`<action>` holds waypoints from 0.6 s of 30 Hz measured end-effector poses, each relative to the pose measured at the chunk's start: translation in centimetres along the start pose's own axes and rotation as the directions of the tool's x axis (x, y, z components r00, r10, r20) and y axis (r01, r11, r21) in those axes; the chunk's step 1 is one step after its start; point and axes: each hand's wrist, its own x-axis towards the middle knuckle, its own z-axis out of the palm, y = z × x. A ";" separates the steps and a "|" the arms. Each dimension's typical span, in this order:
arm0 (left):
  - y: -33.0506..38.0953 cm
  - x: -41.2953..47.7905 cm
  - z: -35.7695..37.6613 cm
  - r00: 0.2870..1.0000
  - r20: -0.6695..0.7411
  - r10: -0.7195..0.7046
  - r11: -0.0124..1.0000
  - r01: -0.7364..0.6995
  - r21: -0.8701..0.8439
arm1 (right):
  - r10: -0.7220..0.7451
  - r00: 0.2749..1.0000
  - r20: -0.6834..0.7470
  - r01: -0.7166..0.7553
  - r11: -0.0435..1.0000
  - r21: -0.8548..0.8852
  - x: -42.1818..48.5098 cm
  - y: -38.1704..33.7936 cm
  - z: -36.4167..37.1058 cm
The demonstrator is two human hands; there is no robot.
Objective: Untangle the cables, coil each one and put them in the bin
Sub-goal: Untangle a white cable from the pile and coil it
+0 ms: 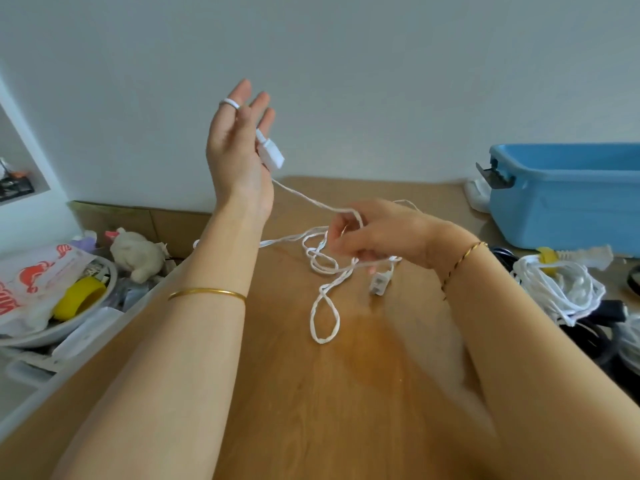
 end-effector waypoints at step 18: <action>-1.0 -3.9 2.2 0.769 0.416 -0.486 0.771 0.154 0.618 | -0.236 0.748 -0.620 0.304 0.953 0.004 -1.0 -2.2 -2.6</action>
